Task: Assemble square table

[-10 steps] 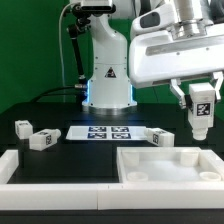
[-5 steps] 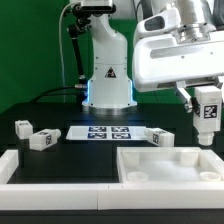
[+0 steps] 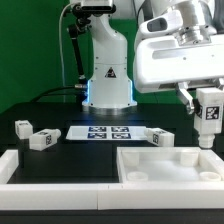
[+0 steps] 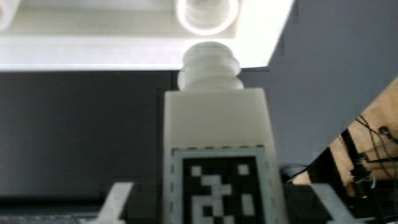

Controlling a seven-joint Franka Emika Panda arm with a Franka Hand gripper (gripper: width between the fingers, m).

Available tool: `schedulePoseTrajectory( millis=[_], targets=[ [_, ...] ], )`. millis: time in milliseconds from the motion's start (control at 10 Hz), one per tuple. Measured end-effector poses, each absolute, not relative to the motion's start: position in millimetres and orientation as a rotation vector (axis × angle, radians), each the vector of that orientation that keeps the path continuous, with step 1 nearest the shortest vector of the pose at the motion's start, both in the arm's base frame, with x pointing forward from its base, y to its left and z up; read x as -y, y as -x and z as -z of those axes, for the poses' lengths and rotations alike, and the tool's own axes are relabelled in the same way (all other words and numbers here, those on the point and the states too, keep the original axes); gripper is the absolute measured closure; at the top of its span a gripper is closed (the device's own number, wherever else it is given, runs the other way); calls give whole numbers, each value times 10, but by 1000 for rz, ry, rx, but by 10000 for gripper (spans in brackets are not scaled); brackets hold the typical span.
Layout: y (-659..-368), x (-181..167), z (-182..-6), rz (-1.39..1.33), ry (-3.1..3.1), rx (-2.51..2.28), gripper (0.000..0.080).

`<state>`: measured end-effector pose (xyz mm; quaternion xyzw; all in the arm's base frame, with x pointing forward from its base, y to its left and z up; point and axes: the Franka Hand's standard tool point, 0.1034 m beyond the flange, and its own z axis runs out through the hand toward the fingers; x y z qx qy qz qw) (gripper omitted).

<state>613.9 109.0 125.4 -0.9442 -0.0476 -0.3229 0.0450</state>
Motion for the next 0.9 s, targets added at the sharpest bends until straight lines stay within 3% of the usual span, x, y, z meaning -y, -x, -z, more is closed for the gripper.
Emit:
schedulePoseTrajectory(
  millis=[100,500,900],
  targets=[
    [-6141,-1122,-1138,955,2902,159,512],
    [-6149,-1157,-952,928,2915,181,512],
    [-6168,-1189,-846,912,2918,182,512]
  ],
)
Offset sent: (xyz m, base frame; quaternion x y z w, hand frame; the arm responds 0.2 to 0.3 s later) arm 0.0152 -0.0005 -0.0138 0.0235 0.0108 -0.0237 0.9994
